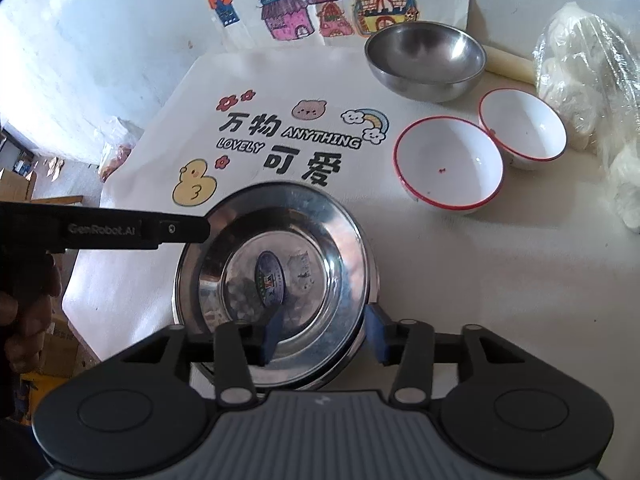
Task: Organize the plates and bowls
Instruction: 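Open both tools to release the blue-label plate on the stack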
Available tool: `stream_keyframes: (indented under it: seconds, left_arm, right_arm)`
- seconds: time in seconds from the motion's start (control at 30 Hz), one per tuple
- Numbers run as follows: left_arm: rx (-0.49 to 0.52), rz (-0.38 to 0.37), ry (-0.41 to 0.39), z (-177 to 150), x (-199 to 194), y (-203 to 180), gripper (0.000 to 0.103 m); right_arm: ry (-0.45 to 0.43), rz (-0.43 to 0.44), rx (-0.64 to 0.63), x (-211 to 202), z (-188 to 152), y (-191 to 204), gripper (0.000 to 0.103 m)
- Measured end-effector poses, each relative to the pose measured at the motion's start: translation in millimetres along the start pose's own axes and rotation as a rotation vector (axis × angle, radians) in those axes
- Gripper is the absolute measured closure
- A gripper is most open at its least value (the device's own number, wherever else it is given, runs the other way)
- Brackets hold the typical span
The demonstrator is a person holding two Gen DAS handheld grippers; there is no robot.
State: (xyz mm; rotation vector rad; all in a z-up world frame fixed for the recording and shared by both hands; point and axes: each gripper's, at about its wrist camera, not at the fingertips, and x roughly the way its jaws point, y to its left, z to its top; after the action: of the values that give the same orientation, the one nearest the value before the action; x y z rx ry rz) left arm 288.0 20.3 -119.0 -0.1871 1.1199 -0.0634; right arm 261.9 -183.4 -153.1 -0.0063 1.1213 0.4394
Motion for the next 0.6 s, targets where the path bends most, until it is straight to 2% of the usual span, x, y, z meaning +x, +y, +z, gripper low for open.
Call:
stream_keyframes:
  seconds: [0.03,0.1,0.2,0.37,0.6]
  left_arm:
    - [-0.002,0.004,-0.008,2.6,-0.4,0.0,0.01]
    - [-0.008,0.006,-0.005,9.4,1.4,1.3,0.003]
    - [-0.003,0.016,0.025,20.5,9.5,3.3,0.001]
    - [0.099,0.034,-0.072,35.1,12.7,-0.3,0.001]
    - [0.138,-0.054,-0.115,72.2,29.1,-2.8,0.001]
  right_arm:
    - [-0.004,-0.002,0.006,0.0,0.9,-0.8,0.041]
    - [-0.015,-0.012,0.024,-0.3,2.6,-2.4,0.016]
    - [-0.038,-0.031,0.057,-2.2,5.4,-4.7,0.003]
    - [-0.086,-0.075,0.123,-4.6,10.5,-11.4,0.0]
    - [-0.14,-0.173,0.23,-7.8,6.3,-18.0,0.0]
